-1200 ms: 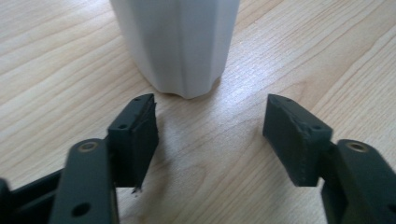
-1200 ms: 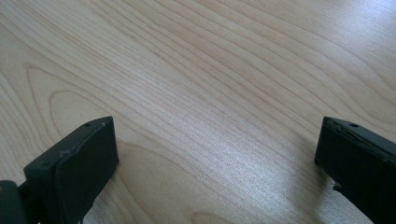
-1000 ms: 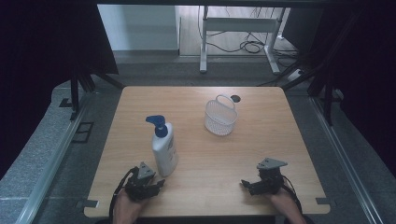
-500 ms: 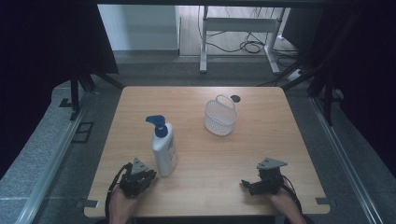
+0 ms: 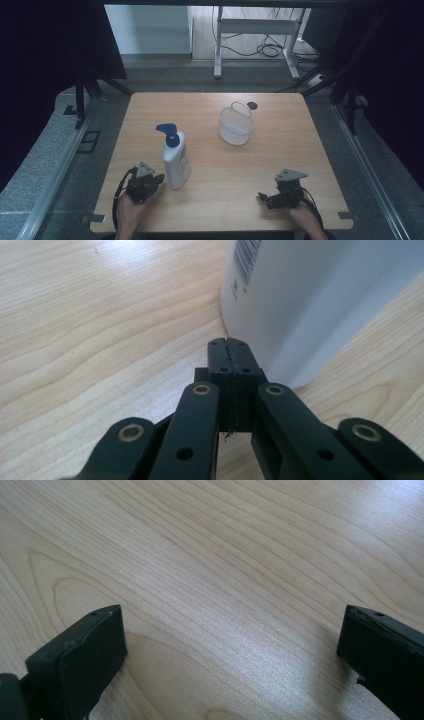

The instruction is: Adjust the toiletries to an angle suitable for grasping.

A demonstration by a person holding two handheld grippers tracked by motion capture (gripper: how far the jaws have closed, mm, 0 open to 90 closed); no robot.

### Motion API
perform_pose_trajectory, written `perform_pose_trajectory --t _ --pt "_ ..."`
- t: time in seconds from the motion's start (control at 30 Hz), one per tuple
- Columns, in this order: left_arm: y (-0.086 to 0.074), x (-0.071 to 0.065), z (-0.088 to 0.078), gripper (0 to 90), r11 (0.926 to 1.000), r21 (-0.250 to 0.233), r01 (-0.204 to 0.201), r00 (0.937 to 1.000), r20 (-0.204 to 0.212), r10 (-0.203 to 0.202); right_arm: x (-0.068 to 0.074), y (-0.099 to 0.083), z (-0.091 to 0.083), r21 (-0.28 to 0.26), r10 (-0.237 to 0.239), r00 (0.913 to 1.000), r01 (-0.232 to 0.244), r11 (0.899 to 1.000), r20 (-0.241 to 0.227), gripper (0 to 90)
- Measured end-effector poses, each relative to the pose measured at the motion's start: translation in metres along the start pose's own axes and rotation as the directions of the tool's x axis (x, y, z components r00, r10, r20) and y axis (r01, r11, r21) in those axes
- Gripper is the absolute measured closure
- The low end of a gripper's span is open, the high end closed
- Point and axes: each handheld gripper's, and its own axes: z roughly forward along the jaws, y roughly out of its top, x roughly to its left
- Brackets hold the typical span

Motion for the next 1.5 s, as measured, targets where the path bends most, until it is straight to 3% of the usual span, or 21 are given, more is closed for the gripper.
perform_pose_trajectory --t 0.6,1.5 --pt "0.016 0.009 0.018 89.2 0.9999 -0.012 -0.006 1.0 0.001 0.006 0.0 0.0 0.0 0.0 0.0 1.0 0.0 1.0 -0.001 0.0" --pt "0.022 -0.004 0.022 89.2 0.9988 -0.007 -0.049 0.9981 0.037 0.049 0.0 0.0 0.0 0.0 0.0 1.0 0.0 1.0 0.0 0.0"
